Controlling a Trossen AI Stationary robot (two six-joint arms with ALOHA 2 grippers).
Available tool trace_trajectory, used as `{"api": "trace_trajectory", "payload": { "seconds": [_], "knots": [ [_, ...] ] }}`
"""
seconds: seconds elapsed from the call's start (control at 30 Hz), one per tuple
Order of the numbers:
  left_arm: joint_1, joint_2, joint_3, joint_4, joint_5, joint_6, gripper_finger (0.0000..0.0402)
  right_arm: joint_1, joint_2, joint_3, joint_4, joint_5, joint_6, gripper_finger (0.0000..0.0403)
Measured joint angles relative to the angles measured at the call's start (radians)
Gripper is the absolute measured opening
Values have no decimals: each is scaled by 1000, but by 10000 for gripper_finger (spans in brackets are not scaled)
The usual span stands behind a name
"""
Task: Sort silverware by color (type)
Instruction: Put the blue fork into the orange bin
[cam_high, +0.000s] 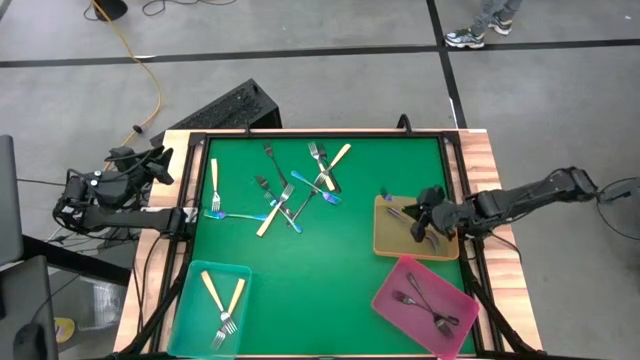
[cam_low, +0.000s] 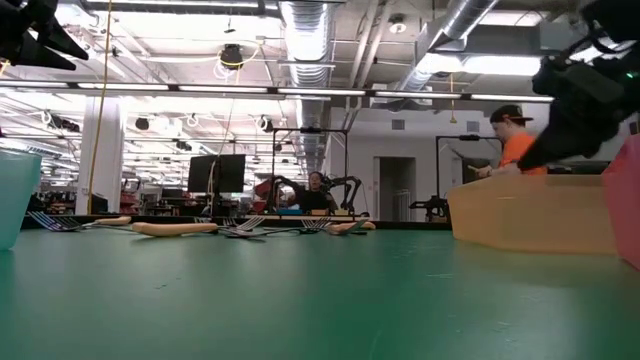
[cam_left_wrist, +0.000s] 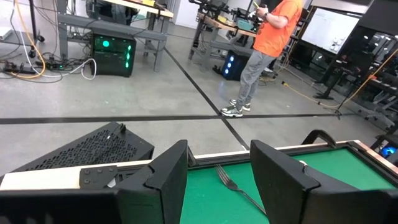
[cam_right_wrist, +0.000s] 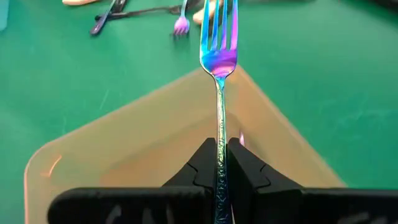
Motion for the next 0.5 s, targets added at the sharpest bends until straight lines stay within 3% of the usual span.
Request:
{"api": "trace_trajectory", "payload": {
  "seconds": [0.23, 0.5],
  "knots": [
    [0, 0, 0, 0, 0, 0, 158, 167, 40, -26, -47, 96, 217, 43],
    [0, 0, 0, 0, 0, 0, 158, 294, 144, -26, -81, 125, 399, 43]
  ]
}}
